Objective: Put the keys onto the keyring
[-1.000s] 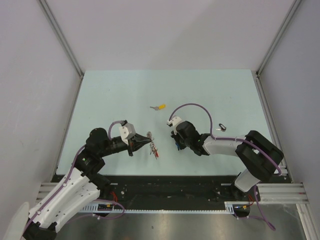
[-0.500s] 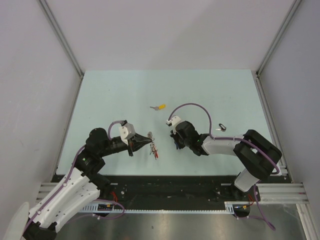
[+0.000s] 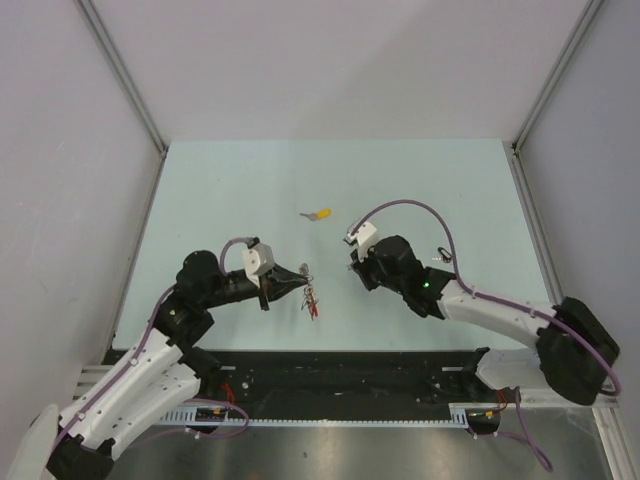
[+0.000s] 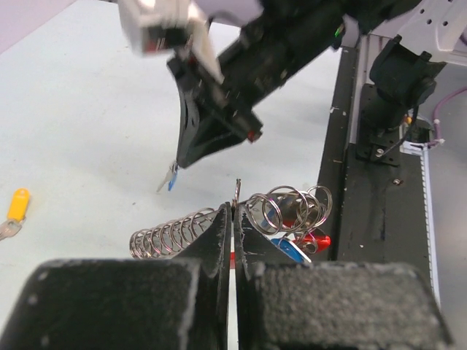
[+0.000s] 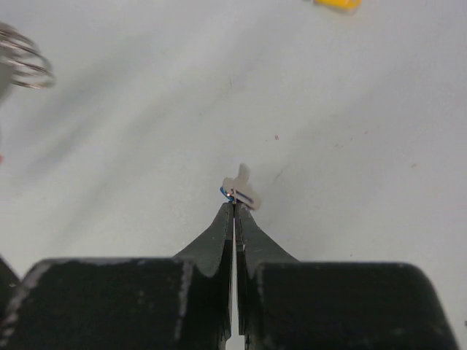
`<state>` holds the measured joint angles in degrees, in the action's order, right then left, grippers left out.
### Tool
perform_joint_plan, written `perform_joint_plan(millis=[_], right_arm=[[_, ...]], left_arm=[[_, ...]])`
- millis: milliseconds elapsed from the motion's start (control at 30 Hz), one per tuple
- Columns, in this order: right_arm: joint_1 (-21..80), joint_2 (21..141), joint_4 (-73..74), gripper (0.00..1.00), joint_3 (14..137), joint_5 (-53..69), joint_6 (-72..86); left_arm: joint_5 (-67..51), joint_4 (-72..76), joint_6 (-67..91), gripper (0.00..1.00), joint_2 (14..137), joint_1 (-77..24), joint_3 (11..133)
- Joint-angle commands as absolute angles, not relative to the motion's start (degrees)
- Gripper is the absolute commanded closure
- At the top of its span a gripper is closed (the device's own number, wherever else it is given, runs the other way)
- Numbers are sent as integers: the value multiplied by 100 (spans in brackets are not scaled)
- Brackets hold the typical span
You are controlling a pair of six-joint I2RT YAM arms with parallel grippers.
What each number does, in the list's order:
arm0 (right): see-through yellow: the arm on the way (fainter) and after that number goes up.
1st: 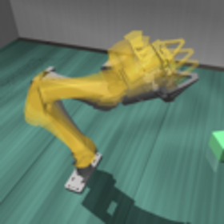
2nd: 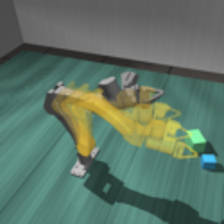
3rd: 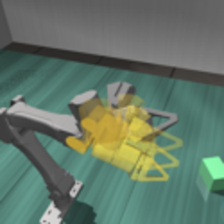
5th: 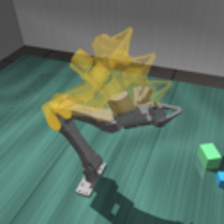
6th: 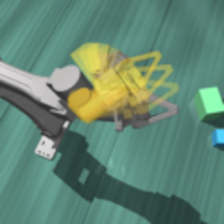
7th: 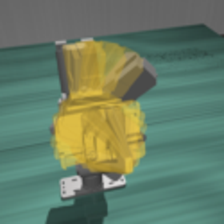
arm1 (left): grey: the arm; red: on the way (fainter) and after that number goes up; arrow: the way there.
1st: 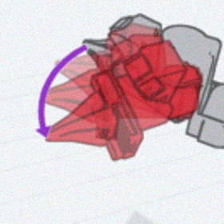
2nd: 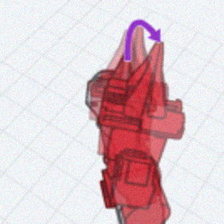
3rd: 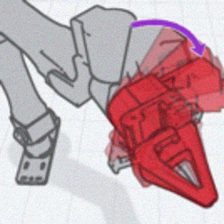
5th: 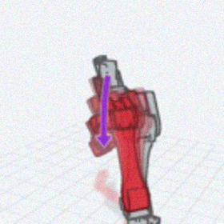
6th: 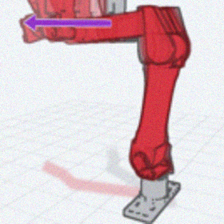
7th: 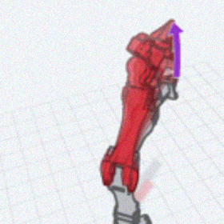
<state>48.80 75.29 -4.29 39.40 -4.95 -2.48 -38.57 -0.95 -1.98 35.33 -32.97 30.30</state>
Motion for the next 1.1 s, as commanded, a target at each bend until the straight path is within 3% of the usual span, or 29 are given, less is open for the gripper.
perform_joint_plan(millis=[0, 167, 400, 800, 1067], right_arm=[[4878, 6514, -45, 100, 3981, -62, -685], [4825, 5311, 858, 100, 4253, 650, -983], [4939, 4668, 2056, 100, 5141, 1309, -1423], [6028, 5009, 2443, 100, 5976, 598, -2197], [6223, 5317, 2408, 100, 6117, 237, -2338]], left_arm=[[-4394, 360, -299, 100, 3770, -3261, 3568], [-4877, 501, -465, 100, 4332, -3261, 4104], [-5730, 422, -834, 100, 5158, -3261, 4772], [-6047, 219, -1161, 100, 5467, -3261, 4826], [-5985, 510, -1063, 100, 5405, -3261, 4509]])
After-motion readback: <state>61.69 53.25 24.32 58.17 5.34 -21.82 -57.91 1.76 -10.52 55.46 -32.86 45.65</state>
